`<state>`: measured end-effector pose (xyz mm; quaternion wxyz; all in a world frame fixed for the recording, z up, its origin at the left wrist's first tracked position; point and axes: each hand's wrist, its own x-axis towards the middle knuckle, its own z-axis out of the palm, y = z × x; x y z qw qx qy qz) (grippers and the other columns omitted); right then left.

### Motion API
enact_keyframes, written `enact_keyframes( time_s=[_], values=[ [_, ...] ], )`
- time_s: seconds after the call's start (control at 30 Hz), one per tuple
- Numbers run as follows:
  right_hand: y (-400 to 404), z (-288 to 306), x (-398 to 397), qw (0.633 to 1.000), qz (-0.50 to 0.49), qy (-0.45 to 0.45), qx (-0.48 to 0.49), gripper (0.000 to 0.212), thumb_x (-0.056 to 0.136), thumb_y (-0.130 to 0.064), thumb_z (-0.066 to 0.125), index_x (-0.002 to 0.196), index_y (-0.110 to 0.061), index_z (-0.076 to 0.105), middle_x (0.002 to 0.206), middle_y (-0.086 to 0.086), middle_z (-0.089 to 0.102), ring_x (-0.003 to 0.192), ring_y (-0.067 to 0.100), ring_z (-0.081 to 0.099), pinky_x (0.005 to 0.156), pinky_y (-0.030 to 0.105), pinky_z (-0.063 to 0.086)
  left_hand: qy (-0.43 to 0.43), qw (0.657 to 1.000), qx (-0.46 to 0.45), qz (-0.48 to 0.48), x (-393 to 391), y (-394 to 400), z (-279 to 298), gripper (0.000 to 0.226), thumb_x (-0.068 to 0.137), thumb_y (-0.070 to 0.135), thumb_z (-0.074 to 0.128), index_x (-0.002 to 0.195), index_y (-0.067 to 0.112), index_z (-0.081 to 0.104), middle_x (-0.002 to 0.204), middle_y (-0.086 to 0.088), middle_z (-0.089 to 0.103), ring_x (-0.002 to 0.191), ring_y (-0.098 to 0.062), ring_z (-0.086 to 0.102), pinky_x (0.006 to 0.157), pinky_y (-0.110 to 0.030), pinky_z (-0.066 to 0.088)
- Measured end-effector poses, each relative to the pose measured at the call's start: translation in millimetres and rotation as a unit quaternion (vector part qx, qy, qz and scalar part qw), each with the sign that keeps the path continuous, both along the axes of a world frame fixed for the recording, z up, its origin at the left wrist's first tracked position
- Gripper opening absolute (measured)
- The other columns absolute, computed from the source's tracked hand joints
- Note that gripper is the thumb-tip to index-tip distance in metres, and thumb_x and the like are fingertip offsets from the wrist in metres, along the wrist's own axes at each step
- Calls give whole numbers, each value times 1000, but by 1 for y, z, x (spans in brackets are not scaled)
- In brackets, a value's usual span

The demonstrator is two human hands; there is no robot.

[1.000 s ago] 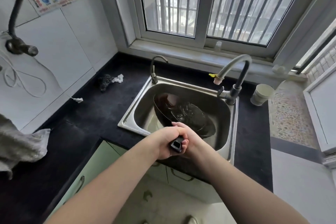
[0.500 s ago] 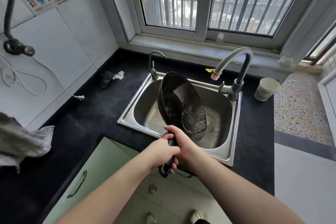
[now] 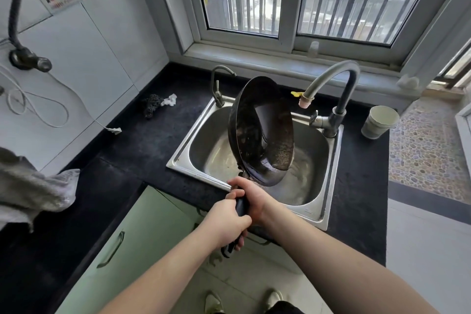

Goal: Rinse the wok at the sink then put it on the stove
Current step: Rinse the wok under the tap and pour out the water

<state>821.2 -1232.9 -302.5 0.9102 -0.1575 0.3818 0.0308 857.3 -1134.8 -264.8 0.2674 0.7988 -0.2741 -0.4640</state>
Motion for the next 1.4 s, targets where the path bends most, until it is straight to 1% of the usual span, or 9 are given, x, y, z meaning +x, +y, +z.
enact_keyframes(
  time_s=[0.17,0.23,0.33,0.43,0.67,1.13,1.2,1.3,1.4],
  values=[
    [-2,0,3,1000,12,2,-17,44,90,-18,49,49,-20,33,38,-8,32,45,9,47,60,23,40,-64,998,6,-21,3,4,0,10,82,11,47,91,7,48,61,-14,63,37,-22,57,40,-33,53],
    [-2,1,4,999,19,10,-23,36,91,-20,51,58,-20,35,41,-7,37,49,11,53,64,25,43,-97,994,9,-40,6,7,-2,6,84,16,48,84,11,46,65,-13,64,37,-21,59,40,-33,53],
    [-2,0,5,998,33,30,-45,29,94,-23,53,67,-17,42,46,-5,45,60,13,57,69,27,45,-158,984,14,-76,11,13,-8,10,88,23,49,87,13,48,69,-7,63,42,-19,61,41,-29,51],
    [0,0,7,996,30,54,-70,28,95,-22,55,69,-15,47,49,-3,48,66,14,56,70,28,44,-240,964,34,-106,13,17,-14,19,89,29,50,97,12,51,87,-10,67,72,-29,67,59,-36,52],
    [3,-4,16,989,-8,85,-119,32,91,-20,59,64,-17,45,53,-3,42,52,11,42,56,23,38,-322,940,51,-99,6,16,-24,30,92,30,49,116,12,50,107,-12,66,100,-35,63,72,-36,47],
    [9,-14,24,965,-58,126,-224,26,83,-11,57,64,-17,40,47,-1,35,42,12,30,48,26,27,-302,953,37,-11,-3,14,-29,34,86,36,56,116,21,56,102,-8,70,98,-34,65,72,-35,47],
    [10,-13,26,963,-61,119,-233,26,82,-10,55,64,-17,38,48,0,33,42,13,29,47,28,26,-251,966,60,17,-2,13,-28,29,85,36,55,109,20,57,95,-8,71,91,-33,67,68,-35,50],
    [10,-10,28,962,-67,119,-238,27,84,-9,52,63,-16,37,45,0,32,37,13,28,48,27,26,-52,991,101,77,-1,5,-22,20,92,25,46,91,10,59,70,-11,70,59,-27,69,60,-39,57],
    [8,-7,30,964,-65,111,-231,22,86,-8,51,69,-14,38,48,0,32,35,12,30,50,28,35,-85,992,85,36,3,-2,-18,21,92,15,44,96,5,61,79,-16,65,72,-36,68,62,-39,55]
  ],
)
